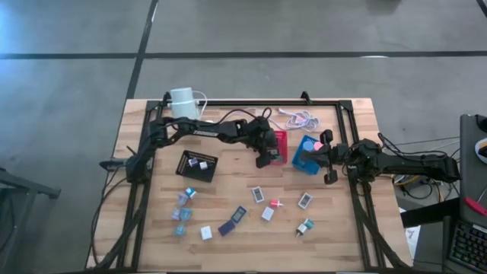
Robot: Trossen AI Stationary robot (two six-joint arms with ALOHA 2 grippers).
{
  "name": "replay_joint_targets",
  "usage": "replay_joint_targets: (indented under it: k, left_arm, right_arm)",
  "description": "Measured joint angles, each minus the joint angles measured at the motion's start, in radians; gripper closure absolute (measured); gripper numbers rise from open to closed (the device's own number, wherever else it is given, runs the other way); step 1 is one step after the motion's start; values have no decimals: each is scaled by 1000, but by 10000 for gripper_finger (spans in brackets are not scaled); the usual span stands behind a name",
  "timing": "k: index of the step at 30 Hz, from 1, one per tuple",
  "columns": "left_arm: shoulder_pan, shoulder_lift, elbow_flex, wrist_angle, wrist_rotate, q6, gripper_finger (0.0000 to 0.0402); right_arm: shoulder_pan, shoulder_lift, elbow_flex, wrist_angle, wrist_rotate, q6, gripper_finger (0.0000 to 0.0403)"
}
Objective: Pick & Place Office items
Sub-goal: Put the left light blue charger adaptor into the black bin
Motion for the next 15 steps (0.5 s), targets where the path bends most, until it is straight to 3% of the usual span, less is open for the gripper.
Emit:
replay_joint_targets:
  k: [4,8,15]
  left_arm:
    - [-1,-78,-2,-103,22,55,118]
    - [-13,-241,-70,-150,34,118,136]
    - [-39,-696,-508,305,23,122,219]
  right_arm:
    - [0,0,0,-2,0,2,394]
    - [0,0,0,-9,0,1,394]
    - [0,0,0,-8,-1,13,394]
